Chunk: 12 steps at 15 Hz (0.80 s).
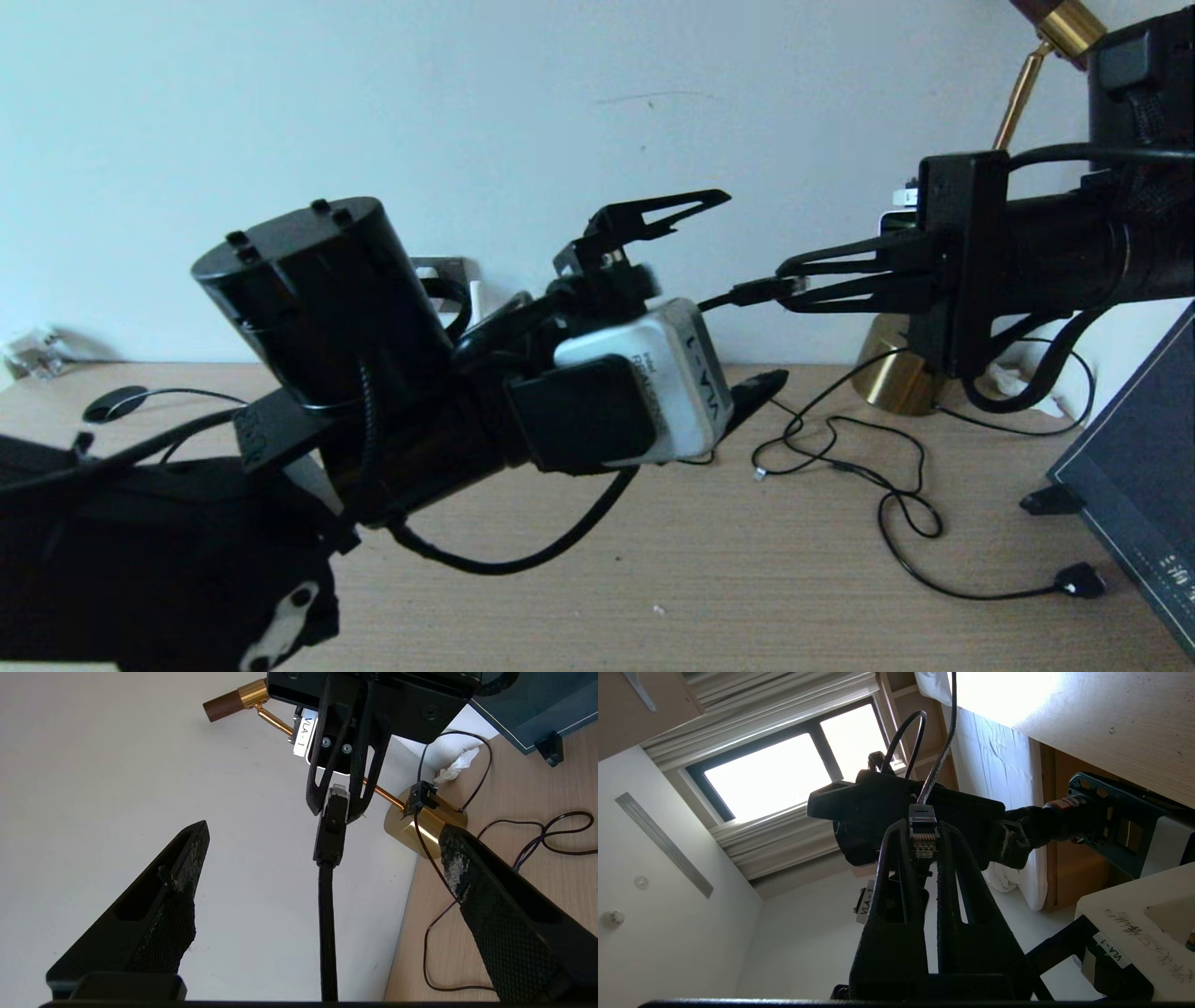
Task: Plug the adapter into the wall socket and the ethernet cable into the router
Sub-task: Hand it to the other hand
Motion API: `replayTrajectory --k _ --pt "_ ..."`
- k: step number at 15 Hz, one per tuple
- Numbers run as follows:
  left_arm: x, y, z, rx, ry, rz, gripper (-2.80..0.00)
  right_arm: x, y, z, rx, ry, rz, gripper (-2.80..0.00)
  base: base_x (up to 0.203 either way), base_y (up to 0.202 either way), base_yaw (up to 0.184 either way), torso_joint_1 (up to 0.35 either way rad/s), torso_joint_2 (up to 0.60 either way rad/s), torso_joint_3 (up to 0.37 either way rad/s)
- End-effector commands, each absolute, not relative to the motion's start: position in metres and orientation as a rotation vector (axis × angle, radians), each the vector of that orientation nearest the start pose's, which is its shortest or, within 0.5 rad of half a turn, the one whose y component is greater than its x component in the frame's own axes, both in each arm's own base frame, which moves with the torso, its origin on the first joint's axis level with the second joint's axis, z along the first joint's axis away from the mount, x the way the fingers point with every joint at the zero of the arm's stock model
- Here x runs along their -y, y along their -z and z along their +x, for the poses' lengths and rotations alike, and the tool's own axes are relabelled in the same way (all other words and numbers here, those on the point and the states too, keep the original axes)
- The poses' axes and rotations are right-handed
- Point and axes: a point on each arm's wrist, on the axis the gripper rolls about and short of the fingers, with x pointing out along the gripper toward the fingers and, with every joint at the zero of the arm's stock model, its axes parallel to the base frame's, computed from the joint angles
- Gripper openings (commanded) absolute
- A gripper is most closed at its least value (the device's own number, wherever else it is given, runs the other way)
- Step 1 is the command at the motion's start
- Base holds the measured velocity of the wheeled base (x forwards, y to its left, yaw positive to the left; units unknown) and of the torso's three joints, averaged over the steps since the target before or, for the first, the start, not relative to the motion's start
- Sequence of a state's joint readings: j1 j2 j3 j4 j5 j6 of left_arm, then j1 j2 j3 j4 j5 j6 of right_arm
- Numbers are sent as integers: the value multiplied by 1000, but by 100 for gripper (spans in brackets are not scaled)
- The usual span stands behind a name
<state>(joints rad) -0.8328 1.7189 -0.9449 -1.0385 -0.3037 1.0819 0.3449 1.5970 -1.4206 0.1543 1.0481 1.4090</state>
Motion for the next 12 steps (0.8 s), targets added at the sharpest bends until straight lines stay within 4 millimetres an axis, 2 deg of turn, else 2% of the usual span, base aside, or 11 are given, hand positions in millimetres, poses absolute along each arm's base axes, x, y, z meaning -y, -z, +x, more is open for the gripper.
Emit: replayTrajectory --k 1,12 --pt "242 -255 211 850 857 885 0 -113 -314 256 -1262 -910 1272 -280 0 0 0 0 0 0" --pt "242 -252 213 840 861 888 0 -113 -314 255 -1270 -916 1269 -280 0 0 0 0 0 0"
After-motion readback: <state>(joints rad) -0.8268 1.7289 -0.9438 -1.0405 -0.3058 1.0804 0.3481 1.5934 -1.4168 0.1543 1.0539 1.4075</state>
